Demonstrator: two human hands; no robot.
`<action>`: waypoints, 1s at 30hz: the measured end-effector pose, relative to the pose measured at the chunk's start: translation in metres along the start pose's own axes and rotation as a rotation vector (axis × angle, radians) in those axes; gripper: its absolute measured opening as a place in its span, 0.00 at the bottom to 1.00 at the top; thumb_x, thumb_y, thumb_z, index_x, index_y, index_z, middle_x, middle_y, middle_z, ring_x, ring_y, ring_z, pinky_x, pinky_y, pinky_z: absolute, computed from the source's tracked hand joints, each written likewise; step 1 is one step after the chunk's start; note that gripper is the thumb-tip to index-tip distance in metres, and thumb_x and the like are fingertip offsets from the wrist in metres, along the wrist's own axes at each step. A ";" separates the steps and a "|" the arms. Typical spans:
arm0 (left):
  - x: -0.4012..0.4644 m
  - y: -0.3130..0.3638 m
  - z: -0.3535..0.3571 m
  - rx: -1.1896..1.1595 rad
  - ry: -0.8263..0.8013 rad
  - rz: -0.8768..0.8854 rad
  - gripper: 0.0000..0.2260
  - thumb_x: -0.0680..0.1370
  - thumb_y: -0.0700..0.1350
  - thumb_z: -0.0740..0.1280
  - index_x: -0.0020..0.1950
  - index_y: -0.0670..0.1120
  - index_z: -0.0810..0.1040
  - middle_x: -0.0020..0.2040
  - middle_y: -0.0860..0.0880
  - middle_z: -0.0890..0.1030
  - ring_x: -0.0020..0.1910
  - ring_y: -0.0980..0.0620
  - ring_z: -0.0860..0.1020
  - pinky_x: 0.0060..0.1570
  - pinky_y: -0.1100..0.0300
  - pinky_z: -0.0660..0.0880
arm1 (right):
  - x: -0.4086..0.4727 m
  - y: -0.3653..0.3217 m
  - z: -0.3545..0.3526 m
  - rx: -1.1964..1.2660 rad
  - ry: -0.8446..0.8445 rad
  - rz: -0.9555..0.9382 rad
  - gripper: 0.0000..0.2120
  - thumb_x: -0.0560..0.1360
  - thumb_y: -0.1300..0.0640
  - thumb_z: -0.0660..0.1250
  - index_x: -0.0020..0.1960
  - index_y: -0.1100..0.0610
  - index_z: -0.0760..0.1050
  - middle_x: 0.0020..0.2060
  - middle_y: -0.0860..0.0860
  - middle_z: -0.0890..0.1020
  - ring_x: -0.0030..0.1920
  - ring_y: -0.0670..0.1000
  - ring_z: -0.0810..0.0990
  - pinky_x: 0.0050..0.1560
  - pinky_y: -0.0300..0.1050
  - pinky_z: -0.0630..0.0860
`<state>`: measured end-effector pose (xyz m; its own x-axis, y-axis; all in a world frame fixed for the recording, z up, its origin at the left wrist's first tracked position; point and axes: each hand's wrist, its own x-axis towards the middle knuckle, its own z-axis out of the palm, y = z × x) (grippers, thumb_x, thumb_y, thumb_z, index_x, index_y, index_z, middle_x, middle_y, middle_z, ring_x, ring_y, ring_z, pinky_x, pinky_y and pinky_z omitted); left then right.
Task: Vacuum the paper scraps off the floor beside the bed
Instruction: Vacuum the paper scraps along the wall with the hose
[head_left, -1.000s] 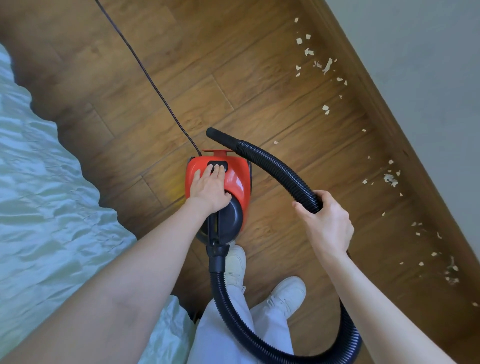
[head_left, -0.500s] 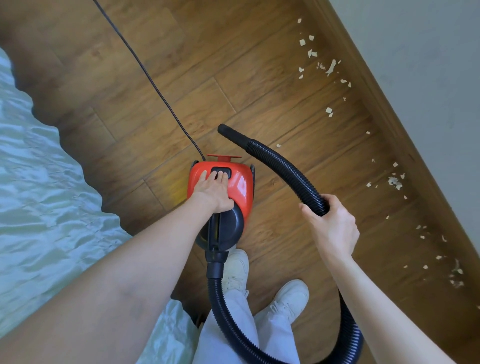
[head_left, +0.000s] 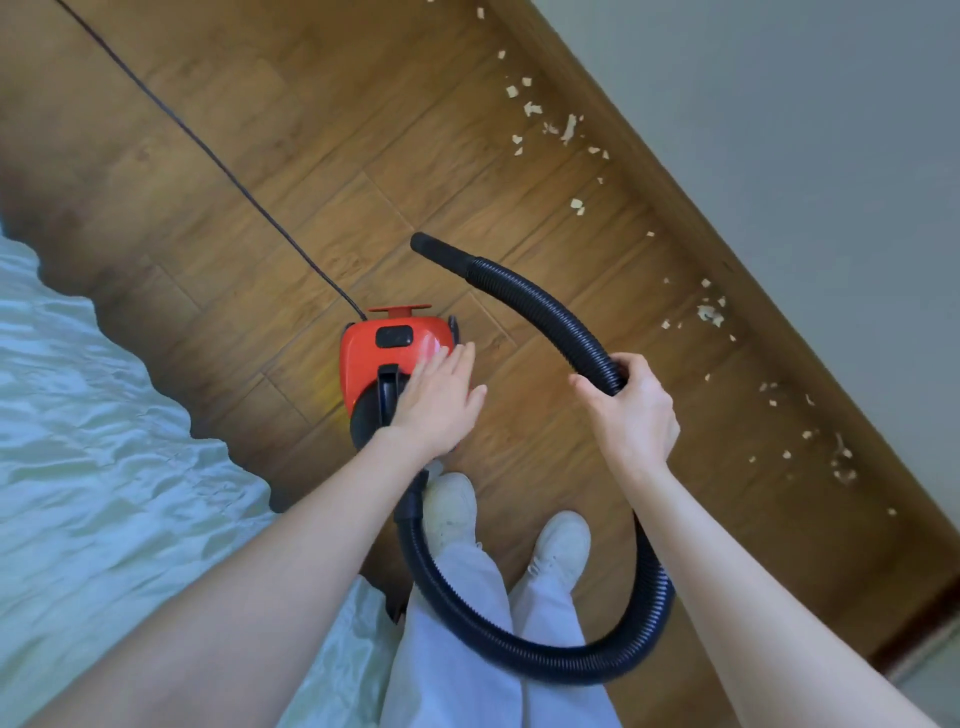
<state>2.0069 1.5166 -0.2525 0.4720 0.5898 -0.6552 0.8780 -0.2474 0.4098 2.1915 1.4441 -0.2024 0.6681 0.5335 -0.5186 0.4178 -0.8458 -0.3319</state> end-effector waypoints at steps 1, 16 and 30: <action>-0.011 0.021 -0.003 -0.069 0.012 0.034 0.27 0.83 0.52 0.53 0.78 0.44 0.50 0.78 0.46 0.56 0.77 0.48 0.53 0.75 0.53 0.49 | -0.005 0.003 -0.010 0.027 0.003 0.007 0.20 0.72 0.41 0.68 0.62 0.47 0.72 0.51 0.44 0.80 0.49 0.47 0.77 0.47 0.43 0.69; -0.164 0.275 0.071 -0.648 -0.318 0.361 0.38 0.73 0.46 0.70 0.73 0.65 0.52 0.57 0.58 0.78 0.55 0.58 0.77 0.55 0.52 0.77 | -0.100 0.141 -0.145 0.482 0.335 0.178 0.14 0.76 0.49 0.66 0.60 0.49 0.72 0.46 0.44 0.78 0.46 0.44 0.78 0.48 0.45 0.77; -0.208 0.375 0.239 -0.271 -0.428 0.403 0.42 0.71 0.45 0.68 0.75 0.68 0.46 0.48 0.54 0.67 0.41 0.54 0.72 0.37 0.66 0.67 | -0.130 0.371 -0.194 0.292 0.378 0.258 0.36 0.77 0.51 0.66 0.78 0.45 0.50 0.54 0.50 0.73 0.44 0.44 0.73 0.34 0.28 0.64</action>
<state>2.2571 1.1172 -0.1137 0.7998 0.1191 -0.5883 0.6002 -0.1494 0.7858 2.3790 1.0596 -0.1054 0.9238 0.2238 -0.3106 0.0581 -0.8838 -0.4642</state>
